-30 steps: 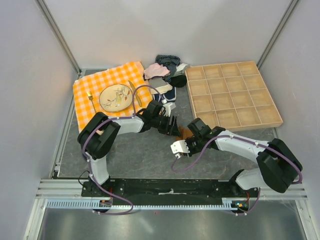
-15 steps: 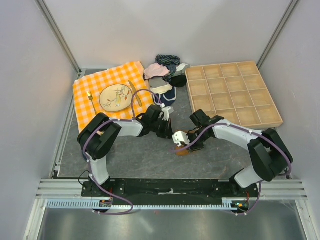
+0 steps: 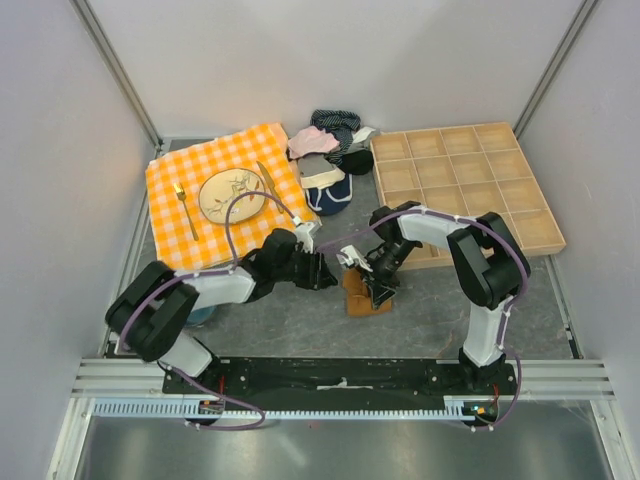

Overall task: Roll the underwear
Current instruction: Roll the underwear to the center of the board.

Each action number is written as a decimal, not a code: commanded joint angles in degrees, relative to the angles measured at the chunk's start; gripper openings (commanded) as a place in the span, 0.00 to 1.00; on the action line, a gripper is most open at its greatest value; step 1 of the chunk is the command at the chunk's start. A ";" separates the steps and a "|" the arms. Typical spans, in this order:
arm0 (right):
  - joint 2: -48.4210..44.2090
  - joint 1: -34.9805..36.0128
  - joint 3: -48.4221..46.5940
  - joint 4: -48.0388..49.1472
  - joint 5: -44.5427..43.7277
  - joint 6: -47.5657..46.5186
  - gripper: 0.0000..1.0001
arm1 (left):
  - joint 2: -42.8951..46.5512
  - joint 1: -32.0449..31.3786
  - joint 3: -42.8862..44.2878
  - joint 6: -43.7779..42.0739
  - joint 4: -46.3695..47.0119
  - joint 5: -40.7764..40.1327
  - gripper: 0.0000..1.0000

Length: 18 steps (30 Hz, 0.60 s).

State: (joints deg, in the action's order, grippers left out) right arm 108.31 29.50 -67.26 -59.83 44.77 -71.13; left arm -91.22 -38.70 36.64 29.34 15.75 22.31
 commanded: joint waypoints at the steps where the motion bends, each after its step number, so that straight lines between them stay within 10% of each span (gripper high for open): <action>1: 5.06 0.39 -1.11 -7.31 0.66 -3.05 0.18 | 10.52 0.11 -6.83 -1.82 11.04 -7.36 0.48; 10: 10.25 -0.58 -4.36 -10.83 1.63 -4.19 0.18 | 26.69 -13.03 -25.56 -25.68 32.75 -5.34 0.52; 18: 11.31 -1.02 -4.54 -10.83 1.37 -4.01 0.19 | 20.57 -27.39 -20.84 -50.07 27.42 -10.35 0.59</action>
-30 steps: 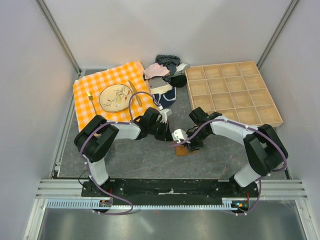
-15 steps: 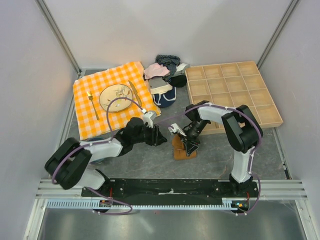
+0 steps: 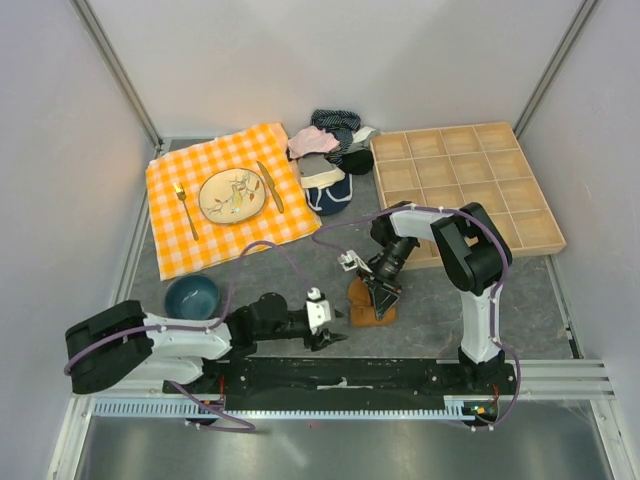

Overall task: Roll the underwear
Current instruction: Roll the underwear to the center of the board.

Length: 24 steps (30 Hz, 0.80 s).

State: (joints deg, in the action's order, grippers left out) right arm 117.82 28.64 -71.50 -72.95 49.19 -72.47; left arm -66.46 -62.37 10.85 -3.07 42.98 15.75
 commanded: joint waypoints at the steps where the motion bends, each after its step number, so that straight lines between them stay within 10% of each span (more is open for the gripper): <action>1: 1.80 -0.25 -0.30 2.20 -2.96 -2.68 0.19 | -5.60 -4.68 6.36 -20.11 -0.96 -3.88 0.60; 15: 0.92 -0.52 1.63 4.48 -3.05 -2.50 0.22 | -26.26 -8.12 21.14 -29.27 -8.26 -10.90 0.57; 18: 0.04 -0.69 2.16 4.92 -2.96 -2.42 0.24 | -28.11 -8.12 22.37 -28.57 -10.37 -13.36 0.44; 22: -3.11 -1.39 2.95 6.32 -3.31 -1.02 0.31 | -28.73 -8.03 23.07 -25.77 -12.48 -14.87 0.02; 24: -5.22 -2.01 3.47 9.03 -4.36 0.65 0.36 | -28.55 -8.03 24.04 -23.66 -15.99 -14.70 0.02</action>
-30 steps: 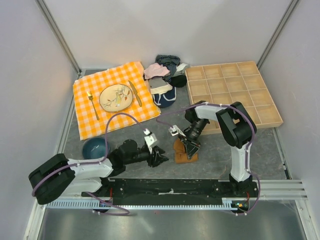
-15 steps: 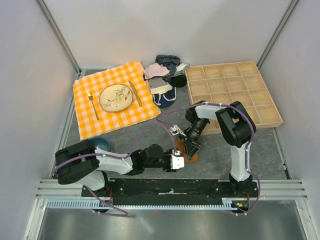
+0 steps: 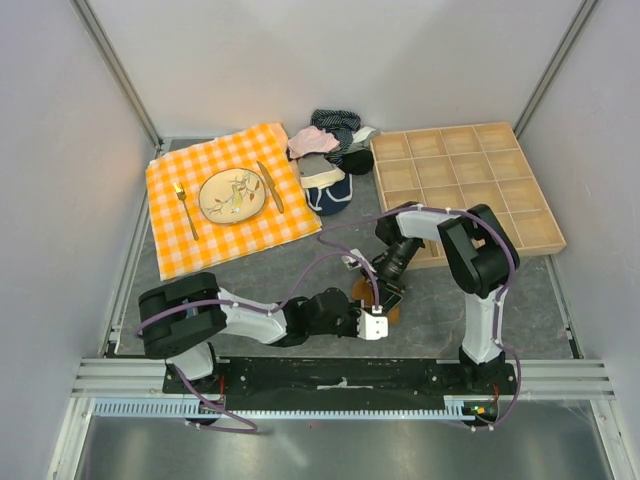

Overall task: Roll the underwear
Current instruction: Roll the underwear to the center of the board.

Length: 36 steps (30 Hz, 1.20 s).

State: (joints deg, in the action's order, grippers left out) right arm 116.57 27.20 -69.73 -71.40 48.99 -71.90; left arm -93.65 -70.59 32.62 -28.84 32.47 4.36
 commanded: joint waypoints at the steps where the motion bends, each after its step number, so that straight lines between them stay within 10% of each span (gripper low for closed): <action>1: -6.68 -1.35 2.40 8.63 -4.60 1.83 0.38 | -1.36 0.27 2.62 2.99 -6.70 -2.87 0.02; 16: -30.07 -13.05 8.38 11.80 -11.55 0.10 0.50 | -3.47 8.61 14.11 16.44 -25.06 15.49 0.02; 25: -45.72 -12.44 22.26 11.18 -5.13 -13.79 0.64 | -13.04 16.17 31.51 24.87 -41.16 29.90 0.02; 36: -52.68 -4.52 29.14 26.38 -14.53 -1.62 0.74 | -24.48 23.74 39.98 37.63 -44.60 38.79 0.02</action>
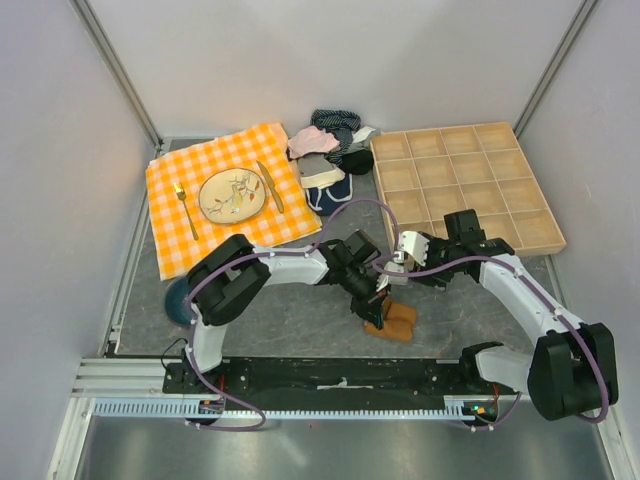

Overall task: Roll the underwear
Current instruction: Roll the underwear to the center of the board.

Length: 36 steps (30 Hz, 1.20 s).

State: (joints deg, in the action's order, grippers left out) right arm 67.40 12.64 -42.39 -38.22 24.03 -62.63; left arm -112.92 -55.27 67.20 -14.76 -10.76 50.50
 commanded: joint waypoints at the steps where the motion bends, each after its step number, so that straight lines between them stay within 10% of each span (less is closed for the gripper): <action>1: -3.15 9.77 1.35 -5.74 8.68 -9.19 0.73 | -5.20 8.42 5.05 23.55 -1.02 -7.35 0.02; 13: 4.85 -7.37 -9.46 -8.27 15.08 -3.38 0.72 | -0.99 8.16 -3.03 24.52 5.57 -14.90 0.02; 18: 1.96 -7.55 -6.23 -16.52 20.60 -15.21 0.72 | -1.41 8.24 -4.45 27.68 6.99 -18.33 0.02; 36: 0.80 22.42 7.84 6.13 2.45 -6.71 0.71 | -4.94 9.39 -0.14 36.47 5.93 -18.86 0.05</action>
State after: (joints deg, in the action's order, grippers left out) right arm 66.57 32.42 -37.67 -38.11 33.23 -70.35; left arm -114.74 -46.57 66.65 20.47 -1.61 39.72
